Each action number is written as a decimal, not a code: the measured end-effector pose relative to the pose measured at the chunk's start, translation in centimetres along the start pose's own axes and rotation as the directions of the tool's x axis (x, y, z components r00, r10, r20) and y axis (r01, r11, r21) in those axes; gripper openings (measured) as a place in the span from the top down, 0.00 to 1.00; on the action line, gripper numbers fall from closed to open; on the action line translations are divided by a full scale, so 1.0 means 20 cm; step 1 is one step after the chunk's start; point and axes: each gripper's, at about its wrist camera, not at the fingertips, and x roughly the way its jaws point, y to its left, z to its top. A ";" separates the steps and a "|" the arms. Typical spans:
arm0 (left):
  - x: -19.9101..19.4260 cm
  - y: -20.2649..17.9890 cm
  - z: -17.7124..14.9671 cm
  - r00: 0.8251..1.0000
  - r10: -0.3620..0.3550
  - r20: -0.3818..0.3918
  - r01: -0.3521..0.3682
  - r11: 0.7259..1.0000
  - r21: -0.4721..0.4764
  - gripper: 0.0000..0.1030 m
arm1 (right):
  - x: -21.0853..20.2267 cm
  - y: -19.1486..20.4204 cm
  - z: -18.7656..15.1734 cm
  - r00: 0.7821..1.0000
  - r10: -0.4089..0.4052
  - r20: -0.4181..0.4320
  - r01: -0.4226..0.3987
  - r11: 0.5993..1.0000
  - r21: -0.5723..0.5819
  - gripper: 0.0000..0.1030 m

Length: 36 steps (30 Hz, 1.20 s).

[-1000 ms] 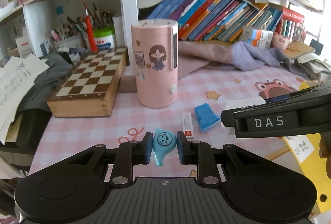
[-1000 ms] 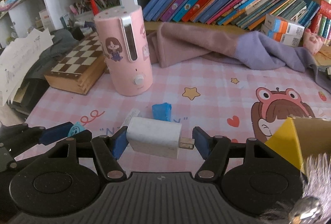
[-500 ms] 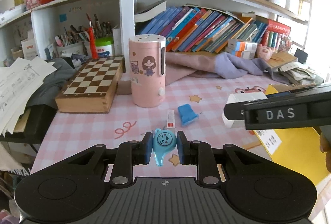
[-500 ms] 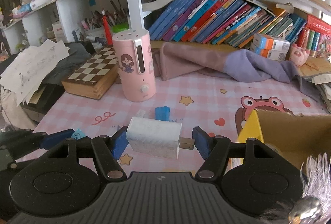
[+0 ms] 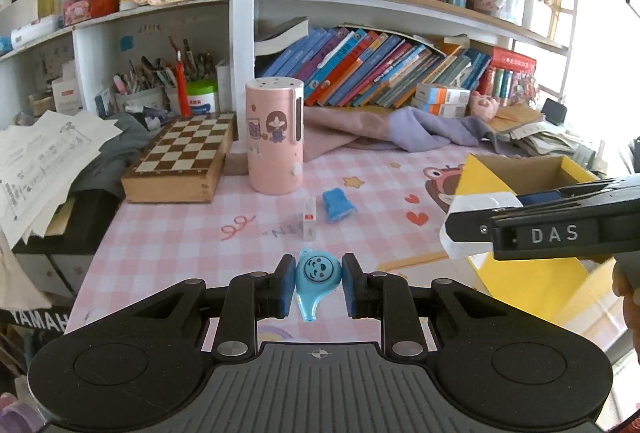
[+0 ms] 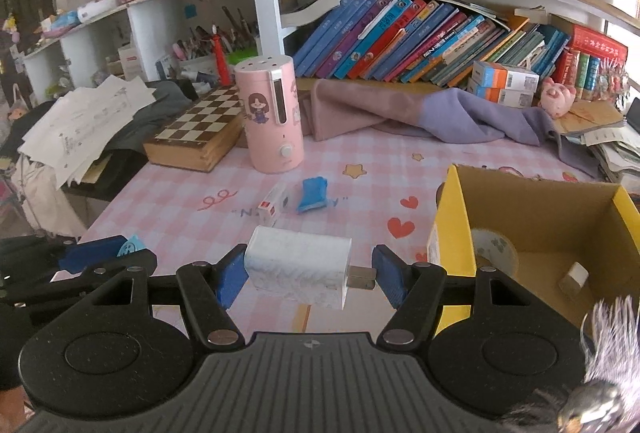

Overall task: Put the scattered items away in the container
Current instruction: 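Carry the whistle and charger over to the yellow box with both tools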

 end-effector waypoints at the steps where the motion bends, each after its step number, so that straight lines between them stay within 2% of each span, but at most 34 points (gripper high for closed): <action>1: -0.02 -0.01 -0.01 1.000 -0.003 0.002 0.003 1.000 0.001 0.77 | -0.03 0.00 -0.02 1.000 -0.001 -0.001 0.001 1.000 -0.001 0.37; 14: -0.31 -0.10 -0.14 0.998 -0.059 0.013 0.059 0.998 0.015 0.77 | -0.31 0.03 -0.26 1.000 -0.009 0.008 0.009 0.999 0.032 0.37; 23: -0.43 -0.14 -0.23 0.993 -0.122 0.007 0.122 0.993 0.003 0.77 | -0.45 0.06 -0.42 1.000 -0.027 -0.005 0.027 0.998 0.057 0.37; 29: -0.46 -0.22 -0.26 0.984 -0.180 -0.002 0.180 0.983 0.037 0.77 | -0.55 0.02 -0.51 0.997 -0.072 -0.013 0.073 0.993 0.091 0.37; 36: -0.45 -0.35 -0.30 0.964 -0.264 -0.022 0.265 0.961 0.079 0.77 | -0.64 -0.06 -0.62 0.990 -0.133 -0.042 0.138 0.983 0.125 0.37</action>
